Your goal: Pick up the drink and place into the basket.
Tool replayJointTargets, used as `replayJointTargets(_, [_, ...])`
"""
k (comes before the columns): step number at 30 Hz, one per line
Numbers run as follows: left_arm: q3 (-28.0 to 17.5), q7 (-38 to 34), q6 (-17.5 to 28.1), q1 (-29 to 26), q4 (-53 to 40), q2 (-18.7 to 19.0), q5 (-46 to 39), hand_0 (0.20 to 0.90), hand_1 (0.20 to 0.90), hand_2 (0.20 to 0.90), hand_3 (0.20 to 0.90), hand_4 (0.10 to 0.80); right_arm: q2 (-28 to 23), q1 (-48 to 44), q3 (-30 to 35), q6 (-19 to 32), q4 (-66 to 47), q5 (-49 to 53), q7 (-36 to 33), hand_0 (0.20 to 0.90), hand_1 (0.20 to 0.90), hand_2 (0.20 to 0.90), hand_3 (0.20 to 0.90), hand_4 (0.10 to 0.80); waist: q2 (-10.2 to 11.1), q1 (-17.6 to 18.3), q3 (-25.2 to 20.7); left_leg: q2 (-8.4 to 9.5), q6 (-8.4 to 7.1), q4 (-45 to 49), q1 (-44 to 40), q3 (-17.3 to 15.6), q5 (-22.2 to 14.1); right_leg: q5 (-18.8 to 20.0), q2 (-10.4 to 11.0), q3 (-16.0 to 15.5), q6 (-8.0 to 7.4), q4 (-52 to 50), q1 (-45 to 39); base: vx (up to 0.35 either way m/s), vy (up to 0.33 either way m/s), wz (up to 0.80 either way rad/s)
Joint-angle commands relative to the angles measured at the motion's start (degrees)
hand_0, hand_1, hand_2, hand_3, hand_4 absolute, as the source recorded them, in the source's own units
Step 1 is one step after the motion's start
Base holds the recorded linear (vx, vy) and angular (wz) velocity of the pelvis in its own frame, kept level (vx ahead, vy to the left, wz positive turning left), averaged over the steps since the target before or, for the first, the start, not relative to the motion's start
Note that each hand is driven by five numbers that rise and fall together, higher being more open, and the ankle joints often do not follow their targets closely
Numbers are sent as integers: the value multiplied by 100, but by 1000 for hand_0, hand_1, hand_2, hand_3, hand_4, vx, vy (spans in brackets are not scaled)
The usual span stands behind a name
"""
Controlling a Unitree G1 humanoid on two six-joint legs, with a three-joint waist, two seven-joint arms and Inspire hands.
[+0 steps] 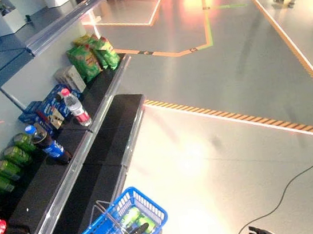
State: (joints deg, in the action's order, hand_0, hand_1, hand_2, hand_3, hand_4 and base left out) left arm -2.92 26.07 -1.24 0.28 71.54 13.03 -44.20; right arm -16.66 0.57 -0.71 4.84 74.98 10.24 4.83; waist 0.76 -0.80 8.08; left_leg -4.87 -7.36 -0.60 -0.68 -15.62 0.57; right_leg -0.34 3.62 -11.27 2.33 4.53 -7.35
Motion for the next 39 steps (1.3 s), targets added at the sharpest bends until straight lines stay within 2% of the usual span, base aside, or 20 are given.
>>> replayJointTargets(1, [-66,715,254,-178,-211,78,-319,300,300,300,200,100,-231,-325,-43,168,175,-12,-1,900,900,900,900,800,-234,-170,-28,91,159,-33,431,-18,712,-90,-211,-69,-460,-238,-219,220,-28,-48])
replayJointTargets(2, [-53,729,244,-170,-223,81,-352,300,300,300,200,100,-221,-293,-56,211,181,-24,-4,900,900,900,900,800,-271,-181,-26,83,148,-136,504,-156,815,-144,-273,-77,-442,-244,-279,261,-36,-66])
replayJointTargets(7, [-68,685,250,-50,-249,55,-428,300,300,300,200,100,-171,-230,-126,249,205,-153,-68,900,900,900,900,800,-345,-329,-61,213,184,-328,652,-267,975,-374,-463,-24,-403,-341,-527,355,-34,-53])
replayJointTargets(9, [-170,686,249,35,-183,91,-351,300,300,300,200,100,-149,-237,-102,222,236,-270,-52,900,900,900,900,800,-289,-407,-135,296,292,-341,569,-431,877,-570,-478,-134,-424,-413,-715,507,-24,-34])
replayJointTargets(12, [-367,643,181,42,-155,159,-443,300,300,300,200,100,-156,-290,-47,140,271,-439,23,900,900,900,900,800,-190,-500,-284,511,514,-389,372,-374,650,-566,-389,-197,-588,-655,-812,486,32,-21])
replayJointTargets(15, [-502,698,27,40,-149,288,-696,300,300,300,200,100,-107,-307,-44,39,308,-609,50,900,900,900,900,800,-91,-640,-381,810,836,-332,192,1,408,-308,-76,-230,-887,-1715,-704,385,69,-60])
replayJointTargets(17, [-555,827,-148,-27,-176,377,-795,300,300,300,200,100,-79,-247,-30,102,288,-570,67,900,900,900,900,800,-45,-643,-399,941,961,-286,116,227,352,25,-44,-119,-1073,-2593,-414,342,79,-26])
replayJointTargets(20, [-427,843,-186,-131,-243,450,-814,300,300,300,200,100,-44,-158,95,187,247,-240,108,900,900,900,900,800,-83,-541,-334,939,1099,-98,17,603,176,760,-361,292,-1245,-4219,351,282,37,35])
replayJointTargets(21, [-409,810,-185,-154,-268,456,-843,300,300,300,200,100,-41,-147,113,207,252,-209,138,900,900,900,900,800,-91,-517,-322,917,1108,-67,-13,650,146,826,-377,327,-1241,-4469,507,293,-2,30])
replayJointTargets(22, [-378,787,-195,-193,-302,455,-933,300,300,300,200,100,-46,-137,136,247,271,-213,171,900,900,900,900,800,-110,-494,-317,880,1118,-31,-52,686,103,853,-271,332,-1201,-4636,719,230,-15,27])
replayJointTargets(23, [-337,755,-195,-248,-322,439,-1055,300,300,300,200,100,-49,-122,179,305,303,-203,218,900,900,900,900,800,-80,-469,-297,911,1155,-21,-120,720,52,746,69,305,-1157,-4669,873,223,-26,30])
replayJointTargets(24, [-324,743,-195,-283,-336,426,-1110,300,300,300,200,100,-51,-117,213,346,317,-158,220,900,900,900,900,800,-116,-470,-311,865,1152,3,-114,731,37,760,173,293,-1120,-4571,953,234,-82,31])
replayJointTargets(25, [-296,714,-210,-355,-375,410,-1181,300,300,300,200,100,-48,-108,290,365,325,-118,241,900,900,900,900,800,-148,-453,-291,822,1138,43,-164,759,-11,711,420,270,-1065,-4286,1083,252,-166,21])
replayJointTargets(27, [-222,640,-241,-494,-420,393,-1377,300,300,300,200,100,-23,-87,365,397,333,-46,231,900,900,900,900,800,-112,-353,-217,843,1104,99,-292,831,-150,806,685,233,-1020,-3382,1320,308,-244,21])
replayJointTargets(29, [-88,623,-235,-643,-409,352,-1394,300,300,300,200,100,-1,-38,414,478,363,59,218,900,900,900,900,800,-24,-133,-121,892,1047,149,-525,969,-366,999,902,331,-1017,-2048,1430,397,-332,22])
replayJointTargets(32, [-12,673,-226,-760,-346,330,-1551,300,300,300,200,100,14,-46,461,450,362,91,217,900,900,900,900,800,14,51,-67,856,924,230,-744,1072,-614,1313,1131,426,-1134,-1104,1573,369,-297,54])
replayJointTargets(33, [-8,712,-234,-766,-320,341,-1618,300,300,300,200,100,29,-56,465,450,367,64,213,900,900,900,900,800,12,104,-50,831,918,289,-796,1136,-704,1379,1088,498,-1151,-1101,1607,372,-287,65])
replayJointTargets(34, [9,793,-251,-757,-279,349,-1608,300,300,300,200,100,36,-53,377,462,381,142,218,900,900,900,900,800,26,128,-57,808,901,392,-825,1245,-804,1145,956,611,-1127,-959,1499,391,-349,68])
replayJointTargets(36, [-104,851,-247,-670,-219,258,-1490,300,300,300,200,100,47,-131,268,420,356,91,218,900,900,900,900,800,90,97,-115,740,777,731,-795,1341,-901,886,751,518,-1046,-894,1167,345,-344,96])
replayJointTargets(39, [-309,897,-196,-560,-90,192,-1363,300,300,300,200,100,58,-243,76,296,257,-88,266,900,900,900,900,800,149,22,-181,554,583,1300,-695,1360,-715,624,558,379,-887,-897,946,270,-299,32])
